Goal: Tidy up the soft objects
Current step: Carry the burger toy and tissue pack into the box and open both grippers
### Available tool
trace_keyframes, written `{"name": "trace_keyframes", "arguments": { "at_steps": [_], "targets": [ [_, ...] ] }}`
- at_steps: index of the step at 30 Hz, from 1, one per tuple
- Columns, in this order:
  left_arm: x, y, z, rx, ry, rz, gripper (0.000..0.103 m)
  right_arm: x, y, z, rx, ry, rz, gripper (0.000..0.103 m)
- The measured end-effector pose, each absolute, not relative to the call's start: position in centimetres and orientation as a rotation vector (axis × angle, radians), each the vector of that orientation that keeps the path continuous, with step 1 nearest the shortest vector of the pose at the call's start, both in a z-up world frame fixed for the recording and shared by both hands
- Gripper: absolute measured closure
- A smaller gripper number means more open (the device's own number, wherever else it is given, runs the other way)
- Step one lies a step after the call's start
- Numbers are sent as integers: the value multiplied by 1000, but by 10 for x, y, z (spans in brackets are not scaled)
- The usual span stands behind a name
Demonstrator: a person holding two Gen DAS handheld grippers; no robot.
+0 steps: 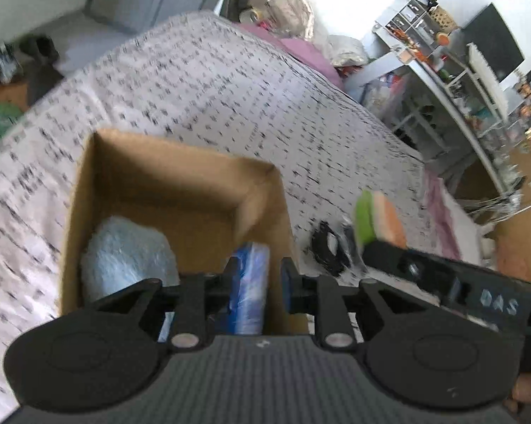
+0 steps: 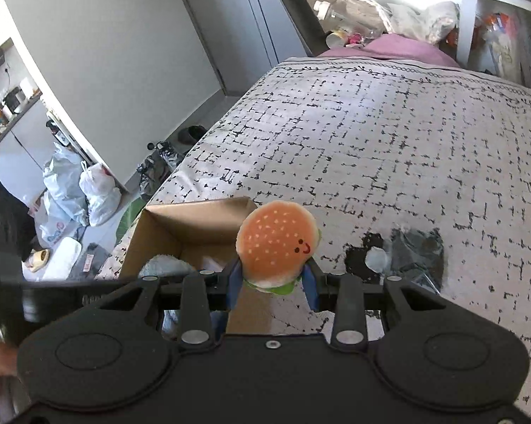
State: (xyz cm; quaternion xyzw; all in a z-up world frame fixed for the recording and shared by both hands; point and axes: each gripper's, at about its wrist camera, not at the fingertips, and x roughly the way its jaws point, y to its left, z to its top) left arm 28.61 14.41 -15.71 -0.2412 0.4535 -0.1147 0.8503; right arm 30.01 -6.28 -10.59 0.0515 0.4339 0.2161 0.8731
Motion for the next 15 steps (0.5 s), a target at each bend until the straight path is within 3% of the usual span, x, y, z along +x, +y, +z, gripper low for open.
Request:
{"name": "trace_keyframes", "arguments": {
  "at_steps": [15],
  "targets": [
    [274,200,-135,-513,861,-132,68,306,-8,-116,64,916,510,66]
  ]
}}
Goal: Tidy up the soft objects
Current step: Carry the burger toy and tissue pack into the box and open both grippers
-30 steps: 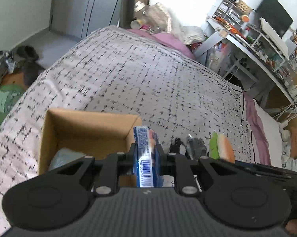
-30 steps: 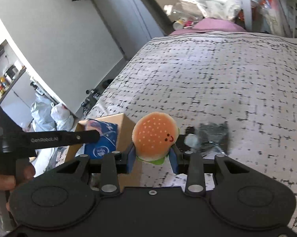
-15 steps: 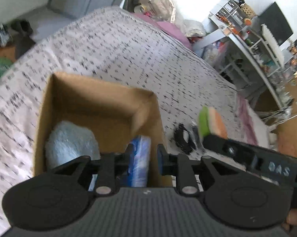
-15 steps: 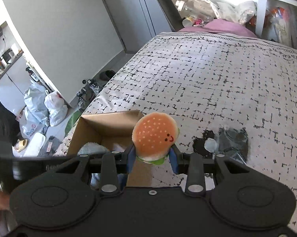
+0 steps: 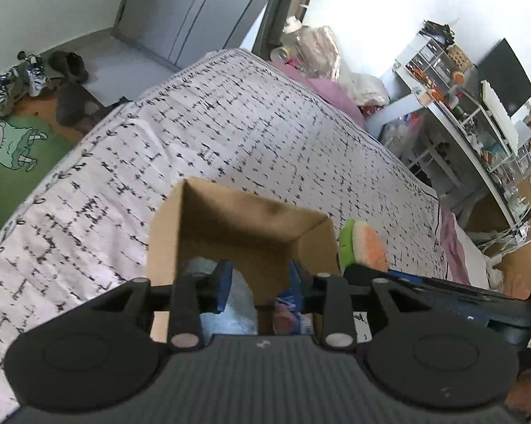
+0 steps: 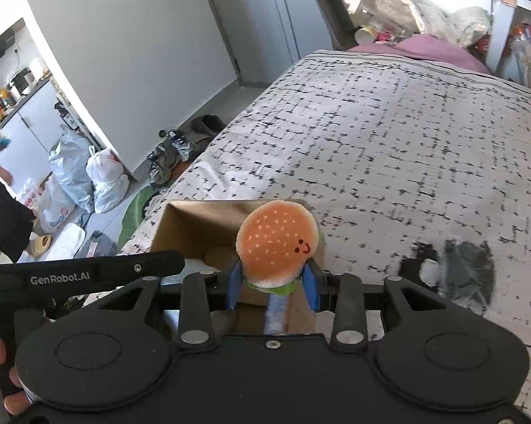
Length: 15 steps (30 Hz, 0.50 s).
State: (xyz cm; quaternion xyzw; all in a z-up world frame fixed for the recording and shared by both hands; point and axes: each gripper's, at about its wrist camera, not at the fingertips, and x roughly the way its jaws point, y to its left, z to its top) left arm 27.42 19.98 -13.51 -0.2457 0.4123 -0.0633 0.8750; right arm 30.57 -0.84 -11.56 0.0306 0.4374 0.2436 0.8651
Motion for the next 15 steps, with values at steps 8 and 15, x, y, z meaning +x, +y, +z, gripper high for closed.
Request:
{"name": "trace_keyframes", "arguments": {
  "at_steps": [8,15],
  "targets": [
    [271,200,-131,-469,857,-80,35,301,-15,-114,73,896,498,40],
    [277,184,-121,-403,877,-60,18,296,-60,-116,103,907,423,39]
  ]
}}
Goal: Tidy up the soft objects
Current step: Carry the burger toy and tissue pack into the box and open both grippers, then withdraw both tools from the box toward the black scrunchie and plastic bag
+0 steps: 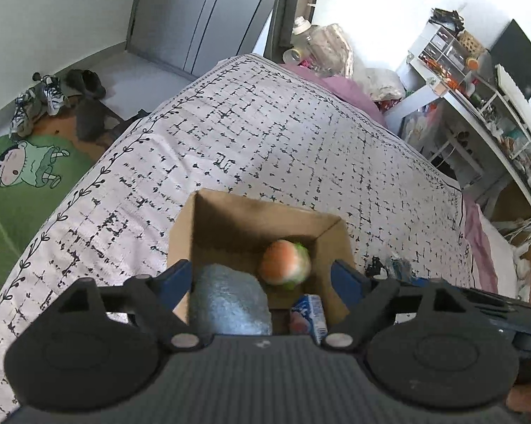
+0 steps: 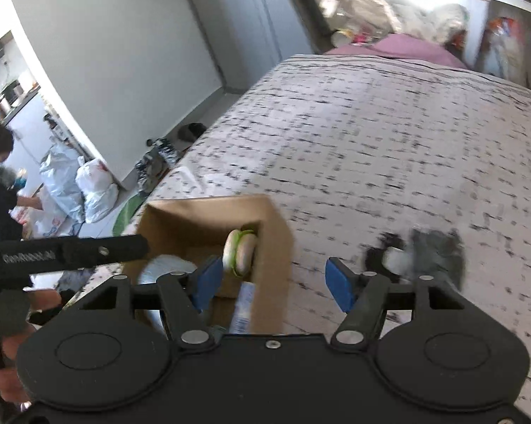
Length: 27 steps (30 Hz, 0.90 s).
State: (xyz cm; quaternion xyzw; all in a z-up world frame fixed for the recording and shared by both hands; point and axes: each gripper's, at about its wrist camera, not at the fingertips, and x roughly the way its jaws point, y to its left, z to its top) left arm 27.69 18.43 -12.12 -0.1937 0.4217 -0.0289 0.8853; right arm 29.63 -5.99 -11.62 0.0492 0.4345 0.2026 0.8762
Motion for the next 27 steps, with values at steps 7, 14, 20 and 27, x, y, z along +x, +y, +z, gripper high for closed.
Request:
{"name": "trace_keyframes", "arguments": {
  "at_steps": [7,14,20,27],
  "targets": [
    [278,151,-105,-355,869,-95,17,288,-104,-116,111,913,375,39],
    [279,116,-95,-317,875,-120,17,284,-138,-113,143,910,354,34],
    [281,89,-92,-295,883,-138,17,284,-164,-111,172,901,330,21],
    [293,61,-89,-271,881,-173,17,293,-190,-118,236,923,288,17]
  ]
}}
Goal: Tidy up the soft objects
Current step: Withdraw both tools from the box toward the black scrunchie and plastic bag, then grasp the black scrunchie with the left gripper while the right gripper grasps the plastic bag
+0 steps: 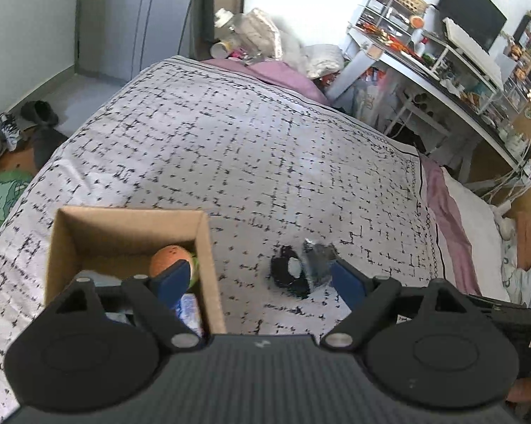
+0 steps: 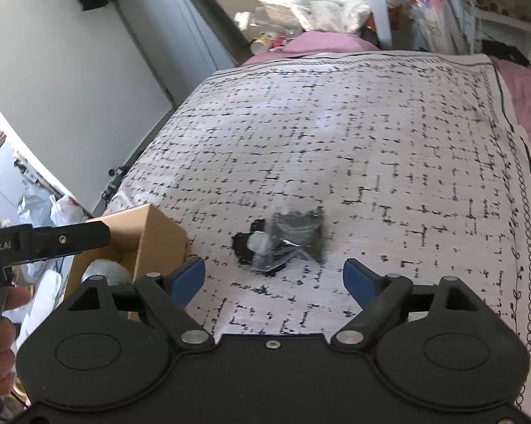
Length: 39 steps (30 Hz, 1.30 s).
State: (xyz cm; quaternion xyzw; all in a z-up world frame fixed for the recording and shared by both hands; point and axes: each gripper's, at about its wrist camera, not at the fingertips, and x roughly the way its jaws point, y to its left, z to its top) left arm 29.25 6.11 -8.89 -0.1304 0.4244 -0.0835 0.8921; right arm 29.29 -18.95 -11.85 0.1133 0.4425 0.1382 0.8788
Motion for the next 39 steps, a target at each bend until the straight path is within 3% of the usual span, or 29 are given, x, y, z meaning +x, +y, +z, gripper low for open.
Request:
{"name": "trace_keyframes", "arguments": {
  "at_steps": [5,13,17,25,30,34,39],
  "targets": [
    [304,45,-96,-260,885,-190,17,300,-203,-125,274,920,263,3],
    [329,25,-113,-234,903,-192,19,319,-213,-143,319,936,265,4],
    [339,18,-121,-232,909,-197,24,331,-208,-155,326,965,296,14],
    [361,9,-143,-212,960,-196,46,358,-195,-181,338,1020,336,26],
    [372,6,-155,-205,983,-187,49,372,-189,-196,343,1058,363,32],
    [380,1,-163,-195,1005,-186,53,380,-188,-208,351,1095,364,62],
    [386,-9,-170,-164,1022,-202,53,385,-204,-209,393,1088,366,75]
  ]
}}
